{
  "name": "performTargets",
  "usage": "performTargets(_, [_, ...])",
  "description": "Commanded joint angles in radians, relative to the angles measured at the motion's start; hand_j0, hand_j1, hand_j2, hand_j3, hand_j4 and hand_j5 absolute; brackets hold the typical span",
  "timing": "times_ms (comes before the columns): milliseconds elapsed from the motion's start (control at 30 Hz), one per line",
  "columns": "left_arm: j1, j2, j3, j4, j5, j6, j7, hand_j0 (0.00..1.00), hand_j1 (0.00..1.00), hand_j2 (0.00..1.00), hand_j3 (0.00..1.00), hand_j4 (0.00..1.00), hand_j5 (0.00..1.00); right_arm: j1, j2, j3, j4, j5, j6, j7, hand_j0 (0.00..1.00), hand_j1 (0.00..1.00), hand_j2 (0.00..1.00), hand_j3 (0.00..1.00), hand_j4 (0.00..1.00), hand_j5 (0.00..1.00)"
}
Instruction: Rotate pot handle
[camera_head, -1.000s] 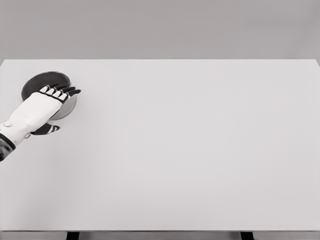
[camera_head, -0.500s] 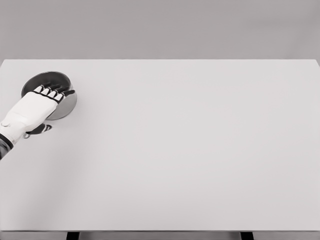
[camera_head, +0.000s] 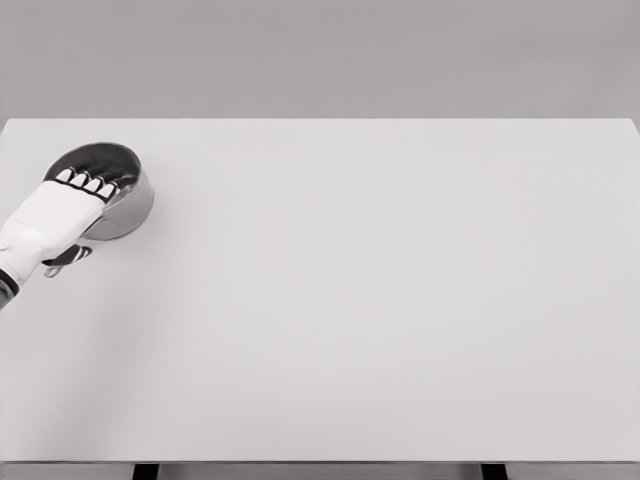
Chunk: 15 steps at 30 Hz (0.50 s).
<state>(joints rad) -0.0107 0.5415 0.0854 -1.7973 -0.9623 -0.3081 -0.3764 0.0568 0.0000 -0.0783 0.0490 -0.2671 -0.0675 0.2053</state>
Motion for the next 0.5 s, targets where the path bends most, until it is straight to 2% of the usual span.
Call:
performTargets(0, [0.0, 0.0, 0.004, 0.001, -0.013, 0.001, 0.001, 1.0, 1.0, 1.0, 1.0, 1.0, 1.0, 0.0, 0.0, 0.0, 0.0, 0.0, 0.0, 0.0, 1.0, 1.0, 1.0, 1.0, 1.0, 1.0])
performTargets(467, [0.003, 0.005, 0.034, 0.01, -0.035, 0.038, 0.001, 1.0, 1.0, 1.0, 1.0, 1.0, 1.0, 0.0, 0.0, 0.0, 0.0, 0.0, 0.0, 0.0, 1.0, 1.0, 1.0, 1.0, 1.0, 1.0])
